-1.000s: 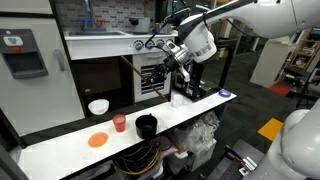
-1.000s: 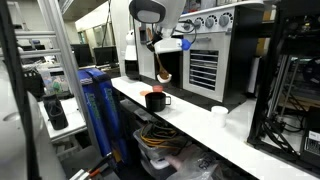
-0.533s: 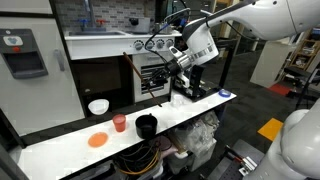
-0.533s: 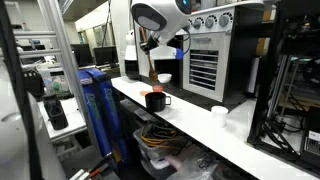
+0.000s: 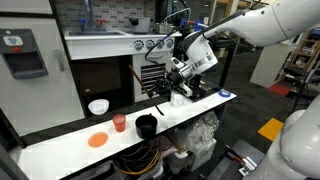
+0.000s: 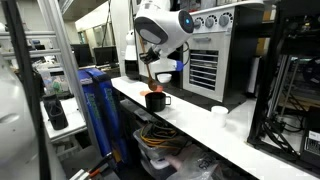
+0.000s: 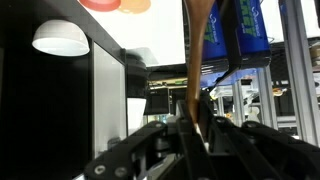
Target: Take the white mug and pour its contents into the black bowl, then use the wooden spoon to stir the contents in the black bowl
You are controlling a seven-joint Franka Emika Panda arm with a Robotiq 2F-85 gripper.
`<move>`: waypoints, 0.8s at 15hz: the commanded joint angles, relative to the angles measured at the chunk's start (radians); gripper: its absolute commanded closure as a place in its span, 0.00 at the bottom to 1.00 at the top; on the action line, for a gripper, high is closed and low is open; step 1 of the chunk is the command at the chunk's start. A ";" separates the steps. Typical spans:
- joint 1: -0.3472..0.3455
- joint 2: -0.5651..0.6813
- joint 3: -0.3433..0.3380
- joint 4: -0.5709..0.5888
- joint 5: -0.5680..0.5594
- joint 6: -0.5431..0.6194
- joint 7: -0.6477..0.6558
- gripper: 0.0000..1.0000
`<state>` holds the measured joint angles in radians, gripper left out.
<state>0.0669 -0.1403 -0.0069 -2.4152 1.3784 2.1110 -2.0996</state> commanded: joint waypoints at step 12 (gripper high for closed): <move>0.001 0.144 0.050 0.055 0.133 0.005 -0.186 0.97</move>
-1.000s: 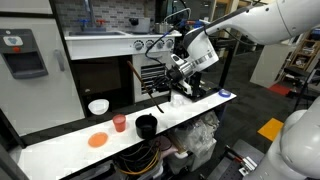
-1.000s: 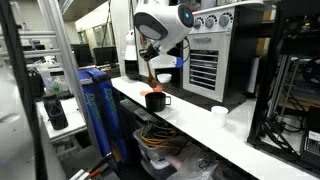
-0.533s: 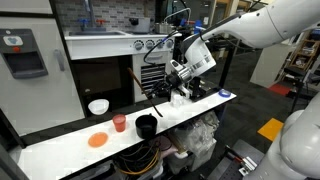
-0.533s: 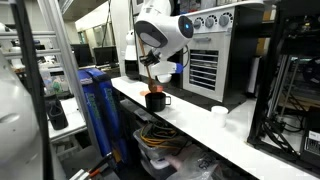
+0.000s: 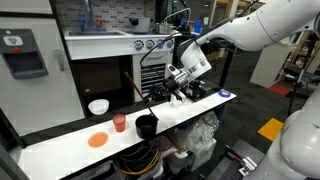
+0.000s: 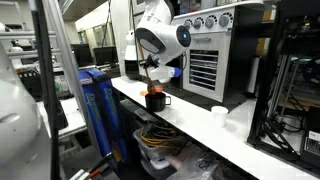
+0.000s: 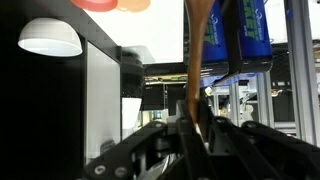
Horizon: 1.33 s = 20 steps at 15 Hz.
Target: Take the white mug and pour its contents into the black bowl, then use the wooden spoon to stir the contents in the black bowl
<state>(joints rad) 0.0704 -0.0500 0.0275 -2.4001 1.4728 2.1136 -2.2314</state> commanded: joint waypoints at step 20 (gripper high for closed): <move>0.005 0.187 0.025 0.133 0.008 0.000 -0.054 0.86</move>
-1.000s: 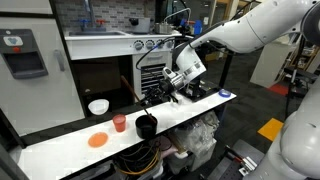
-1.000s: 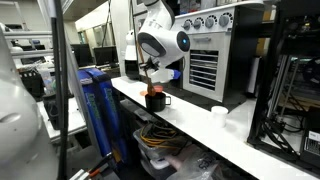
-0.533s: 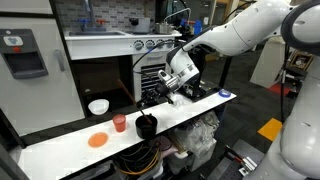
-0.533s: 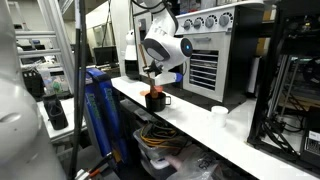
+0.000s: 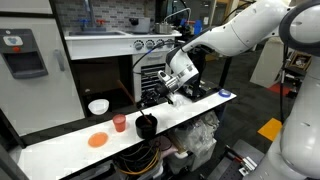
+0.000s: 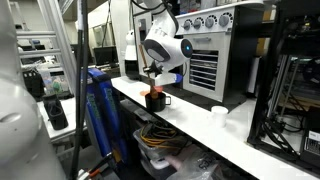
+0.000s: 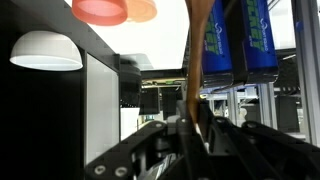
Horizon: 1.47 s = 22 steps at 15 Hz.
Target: Take the white mug and pour its contents into the black bowl, then use the wooden spoon to stir the contents in the black bowl
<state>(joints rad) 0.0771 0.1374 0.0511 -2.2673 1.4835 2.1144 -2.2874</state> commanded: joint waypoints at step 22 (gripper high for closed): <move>-0.012 0.031 -0.008 0.012 0.125 -0.112 -0.077 0.97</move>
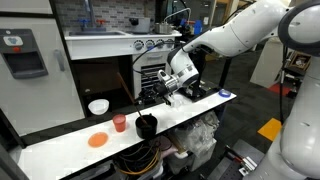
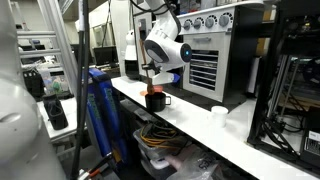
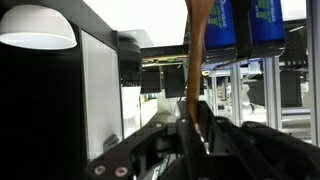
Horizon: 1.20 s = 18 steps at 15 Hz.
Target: Take the white mug and pour its contents into the black bowl, then use the wooden spoon to stir the contents in the black bowl
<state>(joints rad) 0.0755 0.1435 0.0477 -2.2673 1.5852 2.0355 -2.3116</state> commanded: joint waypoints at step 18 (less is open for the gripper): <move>-0.024 0.136 -0.032 0.031 0.071 -0.144 -0.222 0.97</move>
<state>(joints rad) 0.0667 0.2504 0.0218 -2.2559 1.6384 1.9311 -2.4868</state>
